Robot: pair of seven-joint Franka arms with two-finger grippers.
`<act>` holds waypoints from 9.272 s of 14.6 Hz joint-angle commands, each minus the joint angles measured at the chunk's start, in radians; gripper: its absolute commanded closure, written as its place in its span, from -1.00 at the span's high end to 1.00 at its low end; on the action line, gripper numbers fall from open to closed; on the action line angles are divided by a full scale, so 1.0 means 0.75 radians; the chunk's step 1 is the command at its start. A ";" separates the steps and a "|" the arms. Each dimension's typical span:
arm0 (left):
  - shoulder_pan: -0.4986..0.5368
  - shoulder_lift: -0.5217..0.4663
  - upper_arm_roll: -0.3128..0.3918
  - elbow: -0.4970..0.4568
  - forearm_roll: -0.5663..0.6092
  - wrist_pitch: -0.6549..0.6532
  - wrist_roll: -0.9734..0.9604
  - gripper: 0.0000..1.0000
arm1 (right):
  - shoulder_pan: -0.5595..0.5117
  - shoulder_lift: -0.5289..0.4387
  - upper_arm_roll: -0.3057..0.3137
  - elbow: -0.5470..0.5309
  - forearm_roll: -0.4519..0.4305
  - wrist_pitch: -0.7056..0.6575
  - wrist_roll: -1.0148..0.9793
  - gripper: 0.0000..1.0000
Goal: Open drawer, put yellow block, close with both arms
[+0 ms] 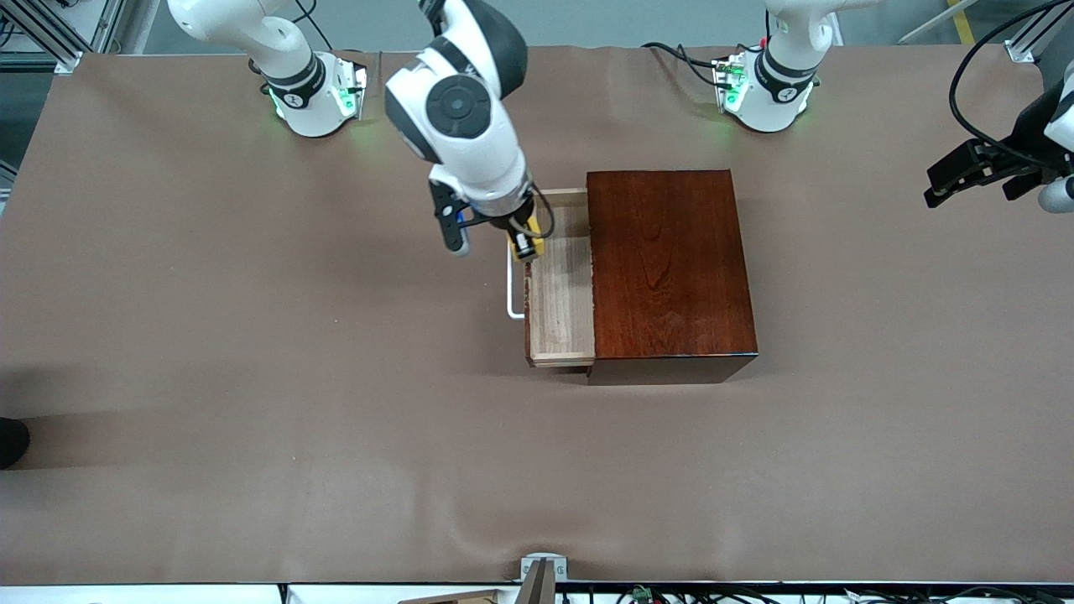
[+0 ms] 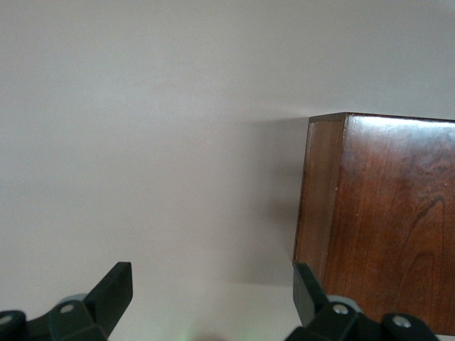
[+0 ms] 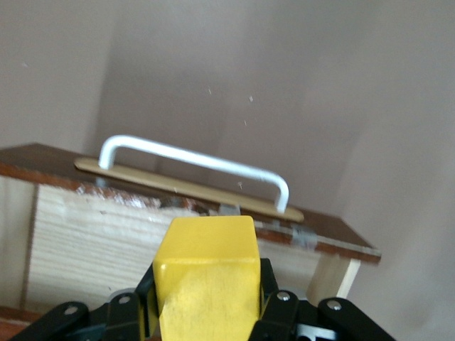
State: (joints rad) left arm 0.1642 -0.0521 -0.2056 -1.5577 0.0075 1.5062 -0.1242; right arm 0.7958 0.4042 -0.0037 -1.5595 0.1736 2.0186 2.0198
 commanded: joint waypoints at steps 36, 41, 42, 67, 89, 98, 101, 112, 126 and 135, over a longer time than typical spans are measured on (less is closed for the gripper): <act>-0.027 0.217 -0.396 0.064 -0.012 0.021 -0.239 1.00 | -0.028 0.236 -0.020 0.369 0.014 -0.141 0.210 1.00; -0.247 0.309 -0.411 0.066 -0.008 0.170 -0.525 1.00 | -0.122 0.206 -0.026 0.421 0.004 -0.243 0.032 1.00; -0.298 0.341 -0.409 0.068 -0.006 0.213 -0.635 1.00 | -0.151 0.195 -0.028 0.421 0.002 -0.243 -0.025 1.00; -1.516 1.186 0.278 0.502 0.385 0.976 -2.509 1.00 | -0.621 -0.058 -0.032 0.412 -0.054 -0.621 -1.373 1.00; -1.489 1.139 0.319 0.467 0.364 0.573 -2.516 1.00 | -0.932 -0.287 -0.032 0.390 -0.176 -0.951 -2.365 1.00; -1.489 1.141 0.358 0.459 0.366 0.405 -2.681 1.00 | -1.075 -0.414 -0.030 0.314 -0.231 -0.926 -2.731 1.00; -1.487 1.139 0.358 0.459 0.364 0.399 -2.675 1.00 | -1.124 -0.473 -0.030 0.227 -0.223 -0.882 -2.830 1.00; -1.479 1.135 0.366 0.467 0.360 0.362 -2.663 1.00 | -1.114 -0.602 -0.024 0.069 -0.233 -0.804 -2.836 1.00; -1.332 0.747 0.354 0.447 0.256 0.334 -1.836 1.00 | -1.112 -0.600 -0.020 0.067 -0.274 -0.789 -2.826 1.00; -1.123 0.397 0.356 0.286 0.219 -0.069 -0.936 1.00 | -1.118 -0.596 -0.022 0.077 -0.274 -0.787 -2.826 1.00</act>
State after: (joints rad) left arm -0.7204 0.3707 0.0678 -1.2145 0.1885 1.4556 -0.9432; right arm -0.0288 -0.0170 -0.0296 -1.4801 -0.0152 1.4163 -0.0923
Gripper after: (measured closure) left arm 0.000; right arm 0.000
